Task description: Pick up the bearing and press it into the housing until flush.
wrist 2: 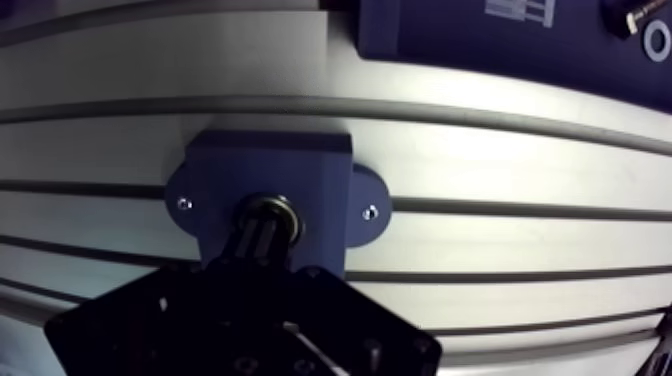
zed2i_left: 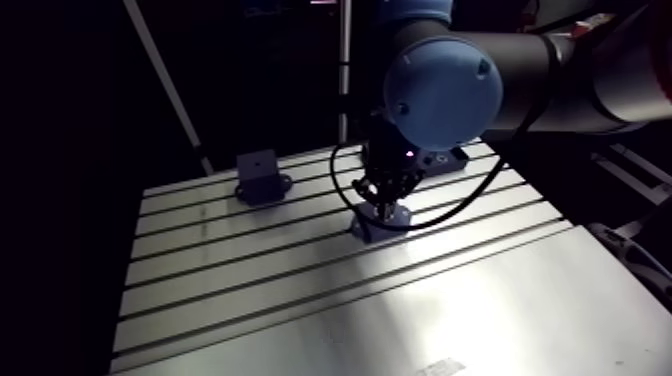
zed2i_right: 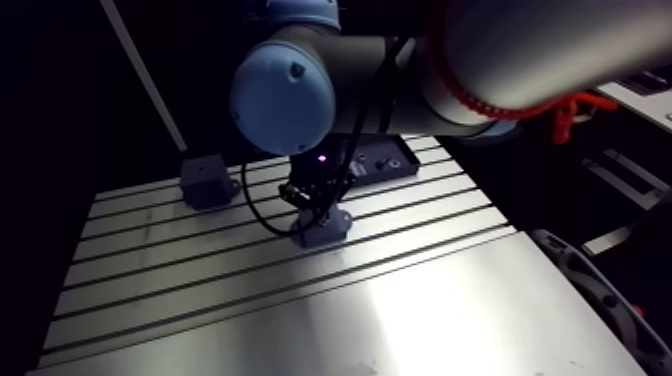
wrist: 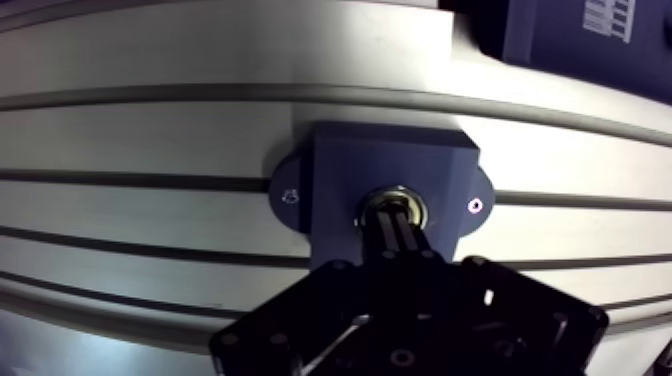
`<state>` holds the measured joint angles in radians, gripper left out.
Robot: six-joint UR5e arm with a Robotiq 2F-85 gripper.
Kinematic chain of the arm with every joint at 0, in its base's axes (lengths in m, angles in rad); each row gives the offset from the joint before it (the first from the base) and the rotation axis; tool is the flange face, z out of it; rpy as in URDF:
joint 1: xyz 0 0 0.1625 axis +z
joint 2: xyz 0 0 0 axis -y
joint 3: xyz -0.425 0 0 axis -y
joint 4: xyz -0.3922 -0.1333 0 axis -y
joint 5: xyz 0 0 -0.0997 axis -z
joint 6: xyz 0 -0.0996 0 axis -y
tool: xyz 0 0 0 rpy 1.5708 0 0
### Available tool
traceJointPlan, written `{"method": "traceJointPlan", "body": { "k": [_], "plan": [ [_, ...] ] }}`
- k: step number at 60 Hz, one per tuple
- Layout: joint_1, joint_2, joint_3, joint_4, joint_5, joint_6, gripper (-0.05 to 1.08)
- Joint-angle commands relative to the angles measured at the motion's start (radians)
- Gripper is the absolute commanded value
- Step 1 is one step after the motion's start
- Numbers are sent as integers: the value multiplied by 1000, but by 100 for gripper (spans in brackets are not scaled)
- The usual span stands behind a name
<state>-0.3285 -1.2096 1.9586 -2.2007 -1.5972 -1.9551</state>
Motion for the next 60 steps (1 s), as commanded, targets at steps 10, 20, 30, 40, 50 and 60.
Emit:
{"method": "traceJointPlan", "body": {
  "k": [10, 20, 30, 40, 50, 60],
  "plan": [
    [1, -49, -3, 6, 3, 0, 108],
    [2, -91, -10, 14, 3, 0, 108],
    [5, -122, -20, 53, 6, 0, 49],
    [30, -137, -79, 214, 9, 11, 0],
    [35, -179, -154, 311, 9, 44, 0],
    [60, -207, -282, 429, 7, 96, 0]
  ]
}}
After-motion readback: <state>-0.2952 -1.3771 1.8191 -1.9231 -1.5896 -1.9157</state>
